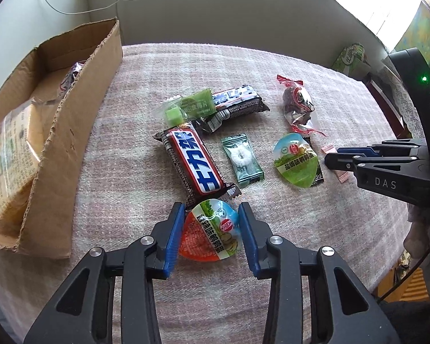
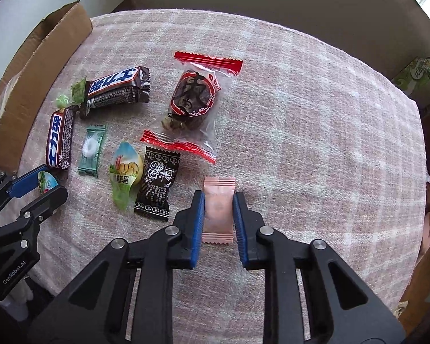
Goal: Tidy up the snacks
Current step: 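Grasp the jelly cup with the left tool while the right tool grasps the pink wrapper, then carry the jelly cup and pink wrapper into the cardboard box and release both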
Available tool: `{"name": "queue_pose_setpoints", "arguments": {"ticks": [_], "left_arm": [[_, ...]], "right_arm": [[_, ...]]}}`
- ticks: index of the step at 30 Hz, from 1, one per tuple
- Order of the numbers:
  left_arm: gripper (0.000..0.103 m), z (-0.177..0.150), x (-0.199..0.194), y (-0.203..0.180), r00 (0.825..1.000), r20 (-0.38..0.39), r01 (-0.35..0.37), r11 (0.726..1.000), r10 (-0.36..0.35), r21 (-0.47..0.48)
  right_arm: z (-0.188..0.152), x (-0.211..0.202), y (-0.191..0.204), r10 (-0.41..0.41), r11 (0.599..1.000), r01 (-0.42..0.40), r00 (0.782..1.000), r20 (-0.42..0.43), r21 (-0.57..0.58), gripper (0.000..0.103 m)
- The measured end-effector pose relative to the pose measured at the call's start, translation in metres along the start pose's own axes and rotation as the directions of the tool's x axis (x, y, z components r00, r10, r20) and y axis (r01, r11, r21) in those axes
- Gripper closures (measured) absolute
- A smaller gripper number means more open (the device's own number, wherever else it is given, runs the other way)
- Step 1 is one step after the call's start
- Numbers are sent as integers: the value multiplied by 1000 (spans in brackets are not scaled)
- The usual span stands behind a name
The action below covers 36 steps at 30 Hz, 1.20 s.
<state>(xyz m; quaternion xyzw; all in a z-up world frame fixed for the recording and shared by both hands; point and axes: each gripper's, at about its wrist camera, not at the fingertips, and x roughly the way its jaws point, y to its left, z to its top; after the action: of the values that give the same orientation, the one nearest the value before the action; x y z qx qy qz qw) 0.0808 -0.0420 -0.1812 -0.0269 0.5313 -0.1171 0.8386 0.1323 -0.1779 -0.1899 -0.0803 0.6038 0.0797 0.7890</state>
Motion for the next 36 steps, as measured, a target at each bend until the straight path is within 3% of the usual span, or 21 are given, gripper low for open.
{"name": "queue_pose_setpoints", "arguments": {"ticks": [13,15,19,25,28,34,36], "left_arm": [[74,-9,-22,18,999,35,28,999,-27,-23],[83,-7,-24,17,999,41,33,999,-32,-28],[86,-6,-26,22,998,50,44,998,-42,-45],[86,-10,-23,35,995,45,88,991,-84,-96],[74,-13,-22,39,994,31,112,987,-109,-118],[74,-26,-21,27,997,33,69,997,-68,-40],[80,-31,-21,20,999,42,33,999,-33,13]], "right_arm": [[-10,-14,-40,62,996,-64,997,40,68,83],[-9,-19,-46,58,996,-61,997,48,72,83],[-7,-31,-55,51,996,-55,997,62,72,83],[-7,-35,-52,50,996,-54,997,65,64,83],[-2,-26,-38,55,997,-59,997,59,57,83],[-3,-19,-31,67,996,-70,996,52,61,83],[0,-14,-28,68,995,-71,996,52,64,83]]}}
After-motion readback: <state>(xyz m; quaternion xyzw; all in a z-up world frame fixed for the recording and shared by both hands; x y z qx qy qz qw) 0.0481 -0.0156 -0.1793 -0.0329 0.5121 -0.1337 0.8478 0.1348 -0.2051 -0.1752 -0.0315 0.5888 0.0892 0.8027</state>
